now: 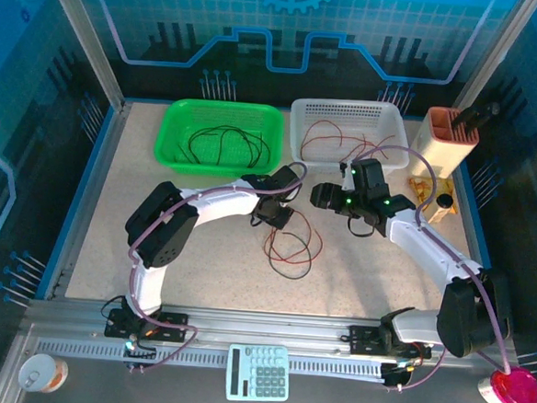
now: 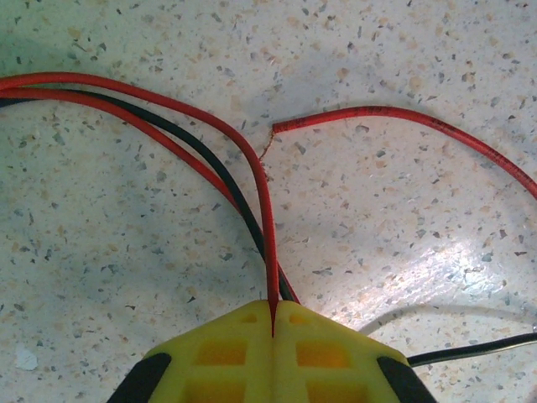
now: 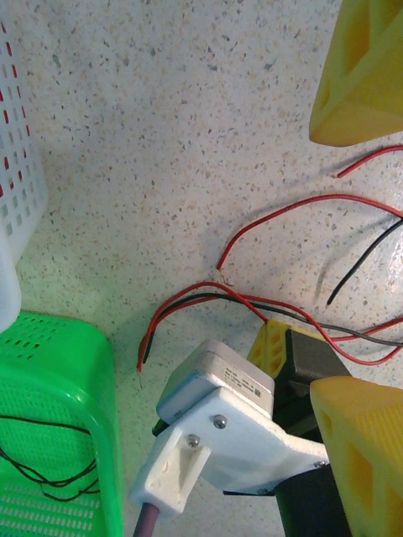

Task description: Untangle the cables

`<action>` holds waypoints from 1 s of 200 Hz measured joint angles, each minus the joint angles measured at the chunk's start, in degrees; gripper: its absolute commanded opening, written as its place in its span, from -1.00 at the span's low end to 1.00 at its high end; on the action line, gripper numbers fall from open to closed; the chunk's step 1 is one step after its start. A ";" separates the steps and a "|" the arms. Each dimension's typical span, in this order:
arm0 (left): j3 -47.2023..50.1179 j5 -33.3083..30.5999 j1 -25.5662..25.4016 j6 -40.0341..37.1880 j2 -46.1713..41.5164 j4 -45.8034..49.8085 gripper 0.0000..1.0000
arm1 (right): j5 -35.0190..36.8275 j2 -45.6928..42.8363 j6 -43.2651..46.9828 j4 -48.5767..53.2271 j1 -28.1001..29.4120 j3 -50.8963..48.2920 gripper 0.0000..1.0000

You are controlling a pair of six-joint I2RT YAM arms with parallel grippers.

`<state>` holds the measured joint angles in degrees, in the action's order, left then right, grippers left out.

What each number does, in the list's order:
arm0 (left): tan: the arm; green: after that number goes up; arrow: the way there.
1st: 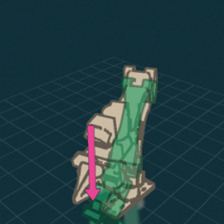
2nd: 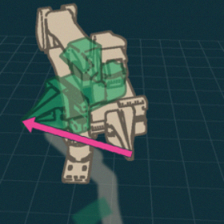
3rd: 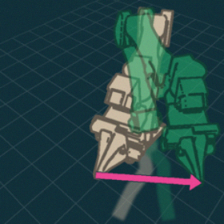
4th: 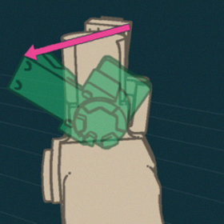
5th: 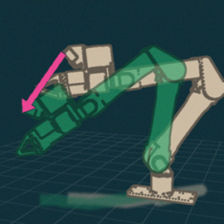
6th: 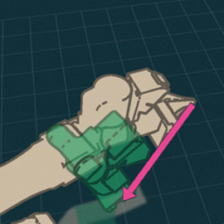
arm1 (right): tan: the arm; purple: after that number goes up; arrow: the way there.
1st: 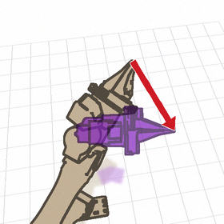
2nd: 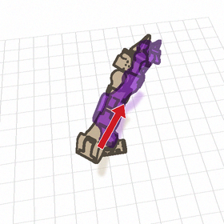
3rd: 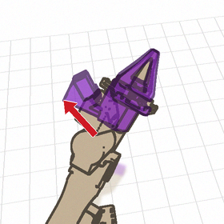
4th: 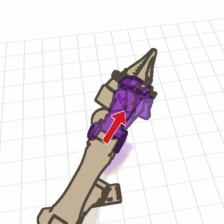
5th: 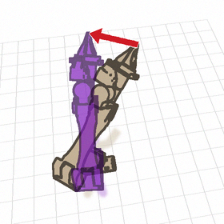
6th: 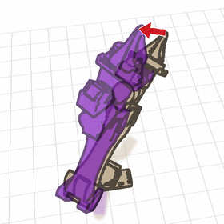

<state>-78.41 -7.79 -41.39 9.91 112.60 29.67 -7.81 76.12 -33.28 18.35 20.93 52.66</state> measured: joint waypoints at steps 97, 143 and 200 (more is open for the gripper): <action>5.09 2.49 0.00 -1.88 -18.40 -5.66 -1.00 | -4.28 2.25 -2.23 -3.08 0.17 0.00 0.54; 10.67 5.31 0.00 -2.67 -22.03 -10.99 -1.00 | -12.17 2.75 -8.33 -9.66 -0.50 -1.03 0.65; 12.17 7.67 0.00 -2.56 -24.81 -15.98 -1.00 | -20.33 2.99 -16.70 -17.59 -1.03 -1.31 0.64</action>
<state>-66.24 -0.12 -41.39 7.35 87.79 13.69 -28.14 79.11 -49.98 0.75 19.90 51.35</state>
